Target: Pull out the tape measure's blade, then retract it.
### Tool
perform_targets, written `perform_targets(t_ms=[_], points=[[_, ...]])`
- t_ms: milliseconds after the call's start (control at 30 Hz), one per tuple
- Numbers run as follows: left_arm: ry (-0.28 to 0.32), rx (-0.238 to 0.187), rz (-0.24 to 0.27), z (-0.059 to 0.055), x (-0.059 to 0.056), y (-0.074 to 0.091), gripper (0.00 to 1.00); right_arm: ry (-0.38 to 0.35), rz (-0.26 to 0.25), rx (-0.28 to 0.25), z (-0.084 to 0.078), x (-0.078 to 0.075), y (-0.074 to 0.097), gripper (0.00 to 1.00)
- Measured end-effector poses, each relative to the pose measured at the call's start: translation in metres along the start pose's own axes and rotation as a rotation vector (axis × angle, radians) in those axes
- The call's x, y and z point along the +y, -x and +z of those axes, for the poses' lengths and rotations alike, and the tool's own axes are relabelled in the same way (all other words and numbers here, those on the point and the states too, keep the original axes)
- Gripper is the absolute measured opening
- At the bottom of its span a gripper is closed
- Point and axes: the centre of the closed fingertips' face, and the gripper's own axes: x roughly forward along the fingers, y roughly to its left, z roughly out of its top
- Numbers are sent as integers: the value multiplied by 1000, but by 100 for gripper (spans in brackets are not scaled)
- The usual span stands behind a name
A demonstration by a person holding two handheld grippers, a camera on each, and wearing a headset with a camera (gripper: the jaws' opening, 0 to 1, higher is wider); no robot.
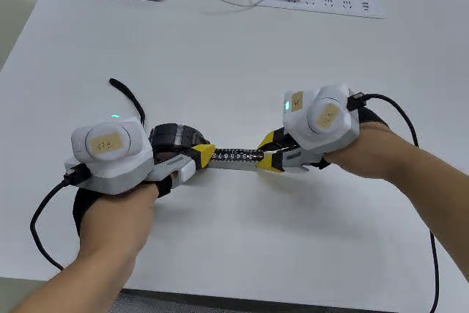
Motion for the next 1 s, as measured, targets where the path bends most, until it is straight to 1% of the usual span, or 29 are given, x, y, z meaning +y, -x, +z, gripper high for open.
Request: perform_targets(t_ms=[333, 600, 1000], points=[[3, -2, -2, 0, 1, 0, 59, 5, 13, -17, 12, 3, -12, 10], [4, -3, -4, 0, 1, -1, 59, -2, 23, -27, 18, 4, -18, 10], [6, -5, -5, 1, 1, 0, 59, -6, 35, -47, 31, 6, -29, 10]])
